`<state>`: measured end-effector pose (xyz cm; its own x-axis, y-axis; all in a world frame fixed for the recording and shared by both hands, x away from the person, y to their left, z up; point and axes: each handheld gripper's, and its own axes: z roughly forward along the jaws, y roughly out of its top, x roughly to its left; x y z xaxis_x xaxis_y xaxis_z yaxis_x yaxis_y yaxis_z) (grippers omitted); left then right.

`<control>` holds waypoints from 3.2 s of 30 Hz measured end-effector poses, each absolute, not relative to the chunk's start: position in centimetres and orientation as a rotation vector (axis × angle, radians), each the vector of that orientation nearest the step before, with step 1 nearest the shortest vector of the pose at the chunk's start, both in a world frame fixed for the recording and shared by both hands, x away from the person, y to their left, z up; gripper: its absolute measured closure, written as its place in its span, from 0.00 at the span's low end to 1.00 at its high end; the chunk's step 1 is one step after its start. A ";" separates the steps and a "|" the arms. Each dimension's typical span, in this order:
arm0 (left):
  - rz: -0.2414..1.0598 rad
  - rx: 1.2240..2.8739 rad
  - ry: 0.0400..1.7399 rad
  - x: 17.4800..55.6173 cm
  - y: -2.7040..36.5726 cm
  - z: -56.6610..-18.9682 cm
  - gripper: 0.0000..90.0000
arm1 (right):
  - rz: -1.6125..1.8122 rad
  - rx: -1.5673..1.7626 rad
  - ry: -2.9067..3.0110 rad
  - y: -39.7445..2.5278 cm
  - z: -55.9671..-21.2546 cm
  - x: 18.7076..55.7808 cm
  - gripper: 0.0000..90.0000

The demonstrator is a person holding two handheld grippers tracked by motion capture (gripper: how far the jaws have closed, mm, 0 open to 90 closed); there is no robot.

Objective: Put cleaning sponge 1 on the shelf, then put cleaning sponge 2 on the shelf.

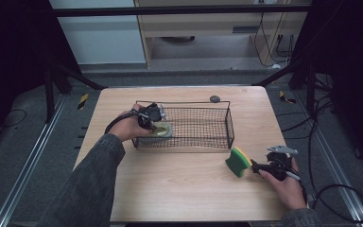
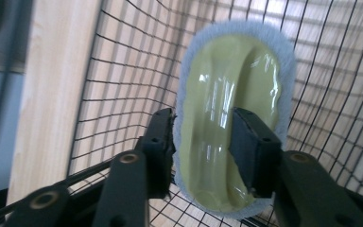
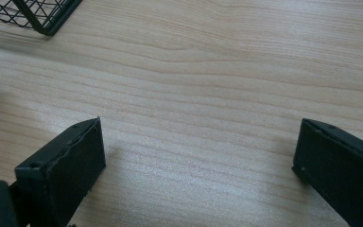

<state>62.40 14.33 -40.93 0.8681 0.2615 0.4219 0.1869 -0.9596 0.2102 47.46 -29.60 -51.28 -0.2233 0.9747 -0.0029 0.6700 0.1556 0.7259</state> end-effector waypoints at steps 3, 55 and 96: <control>0.685 2.844 0.355 62.0 14.4 -40.3 0.63 | 0.841 1.554 1.961 -29.6 -51.3 47.5 0.03; 0.740 2.439 0.571 52.1 18.5 -37.5 0.07 | 0.846 1.559 1.958 -29.6 -51.3 47.4 0.03; 0.548 2.226 1.086 49.5 24.6 -49.6 0.05 | 0.735 1.422 2.364 -24.4 -45.7 41.8 0.13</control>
